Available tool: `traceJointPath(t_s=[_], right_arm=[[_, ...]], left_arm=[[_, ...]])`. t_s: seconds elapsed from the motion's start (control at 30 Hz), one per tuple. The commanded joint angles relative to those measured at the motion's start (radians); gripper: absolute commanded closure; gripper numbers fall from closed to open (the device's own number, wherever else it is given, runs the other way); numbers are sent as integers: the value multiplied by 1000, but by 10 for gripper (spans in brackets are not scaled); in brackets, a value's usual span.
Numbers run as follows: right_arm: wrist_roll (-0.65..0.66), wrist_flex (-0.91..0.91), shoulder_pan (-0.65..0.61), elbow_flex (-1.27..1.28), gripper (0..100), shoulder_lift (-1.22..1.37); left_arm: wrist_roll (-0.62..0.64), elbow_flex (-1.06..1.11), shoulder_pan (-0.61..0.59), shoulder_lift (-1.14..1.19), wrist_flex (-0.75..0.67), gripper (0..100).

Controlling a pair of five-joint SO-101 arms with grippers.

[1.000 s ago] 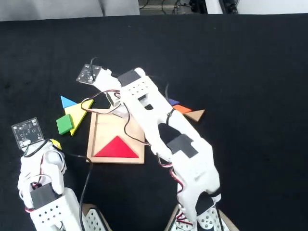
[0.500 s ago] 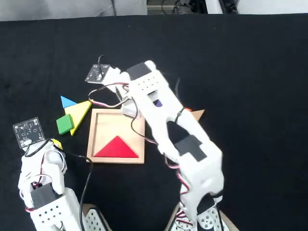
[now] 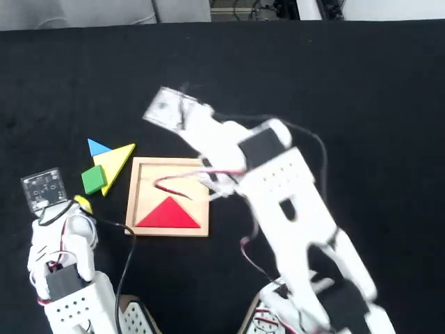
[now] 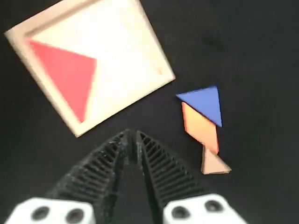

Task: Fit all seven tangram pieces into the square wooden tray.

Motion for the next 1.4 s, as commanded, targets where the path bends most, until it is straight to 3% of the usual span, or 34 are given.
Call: traceJointPath(t_s=[0.0,0.07,0.2,0.4,0.57,0.77,1.1,1.27,1.37], right_arm=[[-84,-330,80,343,987,-188],[-137,-453,81,472,987,-226],[-166,-459,63,509,987,-188],[-265,-459,104,395,987,44],[-311,-462,216,300,987,202],[-313,-540,287,300,987,294],[-311,-546,287,300,987,315],[-311,-546,284,300,987,318],[-311,-546,284,302,987,318]], left_arm=[[-158,-18,39,-9,-2,866],[-253,-50,38,-9,0,866],[-140,-22,51,-6,2,866],[-272,18,223,-3,64,866],[-275,-70,321,-5,233,866],[-273,-74,440,-3,241,866],[-209,-145,343,51,147,866],[-207,-219,302,262,-5,878],[-203,-317,311,443,-11,974]])
